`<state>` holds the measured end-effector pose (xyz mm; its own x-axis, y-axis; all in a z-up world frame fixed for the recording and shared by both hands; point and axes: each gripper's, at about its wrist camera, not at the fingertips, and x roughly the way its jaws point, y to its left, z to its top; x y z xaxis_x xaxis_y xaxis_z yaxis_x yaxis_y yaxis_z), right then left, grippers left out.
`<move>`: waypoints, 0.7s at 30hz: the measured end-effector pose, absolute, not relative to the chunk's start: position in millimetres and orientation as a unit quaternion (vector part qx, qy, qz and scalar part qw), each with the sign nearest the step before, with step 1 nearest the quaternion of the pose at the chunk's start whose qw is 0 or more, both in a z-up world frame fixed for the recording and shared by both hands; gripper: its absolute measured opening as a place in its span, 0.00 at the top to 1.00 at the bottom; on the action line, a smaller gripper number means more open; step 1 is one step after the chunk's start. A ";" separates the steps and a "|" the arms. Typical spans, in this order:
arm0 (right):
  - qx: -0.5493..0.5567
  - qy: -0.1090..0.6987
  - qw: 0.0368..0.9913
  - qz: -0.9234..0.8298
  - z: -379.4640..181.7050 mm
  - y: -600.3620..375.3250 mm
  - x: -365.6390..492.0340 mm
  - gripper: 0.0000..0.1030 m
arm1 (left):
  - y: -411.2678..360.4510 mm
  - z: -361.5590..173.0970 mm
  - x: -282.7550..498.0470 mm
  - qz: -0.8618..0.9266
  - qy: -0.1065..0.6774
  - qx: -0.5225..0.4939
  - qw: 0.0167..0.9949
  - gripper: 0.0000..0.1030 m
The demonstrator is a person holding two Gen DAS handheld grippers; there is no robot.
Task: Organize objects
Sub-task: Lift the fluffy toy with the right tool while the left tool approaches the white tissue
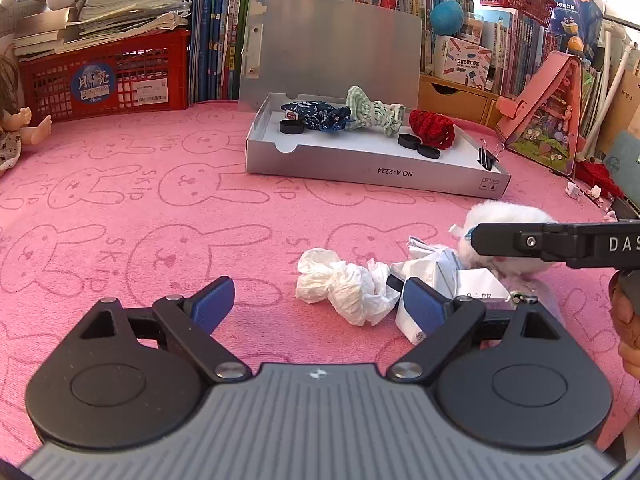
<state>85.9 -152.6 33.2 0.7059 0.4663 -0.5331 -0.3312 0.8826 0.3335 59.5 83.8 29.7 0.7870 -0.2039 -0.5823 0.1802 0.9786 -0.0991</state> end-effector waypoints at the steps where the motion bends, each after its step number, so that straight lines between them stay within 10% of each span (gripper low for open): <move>1: 0.109 0.313 0.919 0.214 34.9 -155.4 85.2 0.32 | 82.5 29.7 59.2 -0.098 0.307 -0.015 0.947 0.09; 21: 0.018 0.294 0.951 0.093 27.5 -180.0 69.9 0.27 | 87.2 33.9 50.1 -0.029 0.271 0.067 0.960 0.09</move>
